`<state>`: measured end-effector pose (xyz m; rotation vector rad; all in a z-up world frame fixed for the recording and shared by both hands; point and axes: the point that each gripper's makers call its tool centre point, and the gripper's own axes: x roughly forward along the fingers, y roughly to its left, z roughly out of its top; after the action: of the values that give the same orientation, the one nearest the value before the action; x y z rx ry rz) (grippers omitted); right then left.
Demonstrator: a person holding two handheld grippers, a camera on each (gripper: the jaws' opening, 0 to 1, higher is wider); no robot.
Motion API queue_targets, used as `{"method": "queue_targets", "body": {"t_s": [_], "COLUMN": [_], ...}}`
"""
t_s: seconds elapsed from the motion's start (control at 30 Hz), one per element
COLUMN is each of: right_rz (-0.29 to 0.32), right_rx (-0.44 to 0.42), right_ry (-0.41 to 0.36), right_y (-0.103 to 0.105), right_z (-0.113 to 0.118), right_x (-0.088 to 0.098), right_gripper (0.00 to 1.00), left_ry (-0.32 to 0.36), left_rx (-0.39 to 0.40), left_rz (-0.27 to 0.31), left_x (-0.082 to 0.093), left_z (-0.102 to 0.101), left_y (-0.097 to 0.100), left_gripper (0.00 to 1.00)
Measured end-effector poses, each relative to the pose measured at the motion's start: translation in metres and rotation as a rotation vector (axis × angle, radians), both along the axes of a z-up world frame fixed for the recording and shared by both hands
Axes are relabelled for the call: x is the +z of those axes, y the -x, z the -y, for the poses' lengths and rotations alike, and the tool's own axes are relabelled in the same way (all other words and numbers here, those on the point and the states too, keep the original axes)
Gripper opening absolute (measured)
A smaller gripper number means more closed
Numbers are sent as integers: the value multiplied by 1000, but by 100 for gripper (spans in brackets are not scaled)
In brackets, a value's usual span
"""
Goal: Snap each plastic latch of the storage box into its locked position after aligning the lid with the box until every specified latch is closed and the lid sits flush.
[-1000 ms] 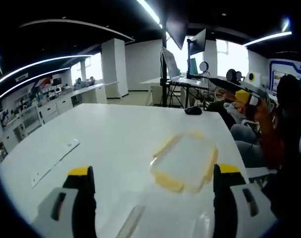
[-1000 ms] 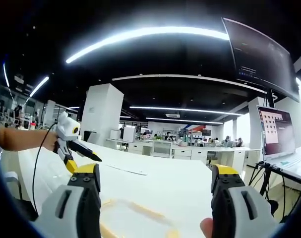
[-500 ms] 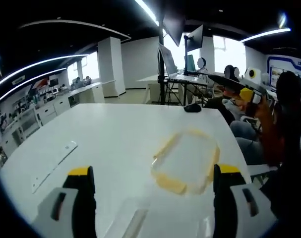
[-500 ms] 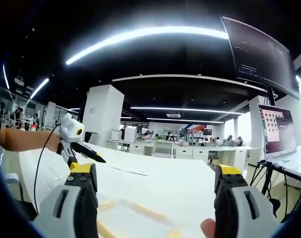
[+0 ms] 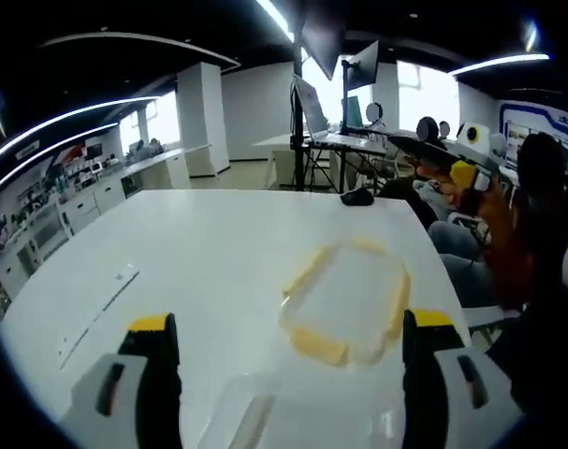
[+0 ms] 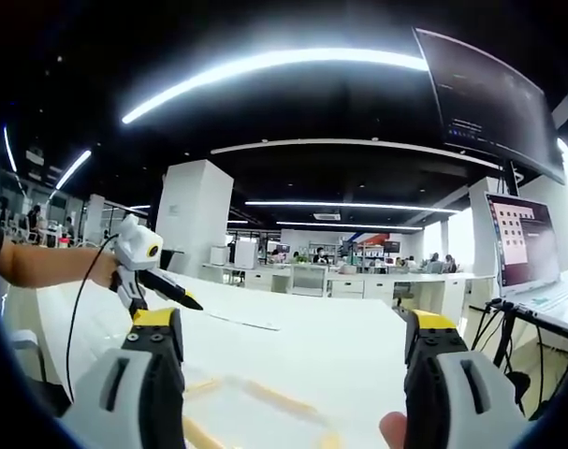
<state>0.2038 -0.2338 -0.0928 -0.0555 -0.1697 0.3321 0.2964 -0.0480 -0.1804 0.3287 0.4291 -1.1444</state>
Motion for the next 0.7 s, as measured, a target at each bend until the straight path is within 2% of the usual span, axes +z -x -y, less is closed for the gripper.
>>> {"method": "queue_targets", "body": {"t_s": [0.07, 0.7], "right_rz": [3, 1], "right_rx": [5, 9], "right_ry": [0, -6], "right_y": [0, -3], "right_z": [-1, 2], "right_x": [1, 1], "right_gripper": [100, 100], "left_ry": [-27, -75], "left_rx": [-4, -45], "left_rz": [-3, -33], "left_x": [-4, -17], "left_z": [0, 13], "left_y": [0, -6], "left_gripper": [100, 100]}}
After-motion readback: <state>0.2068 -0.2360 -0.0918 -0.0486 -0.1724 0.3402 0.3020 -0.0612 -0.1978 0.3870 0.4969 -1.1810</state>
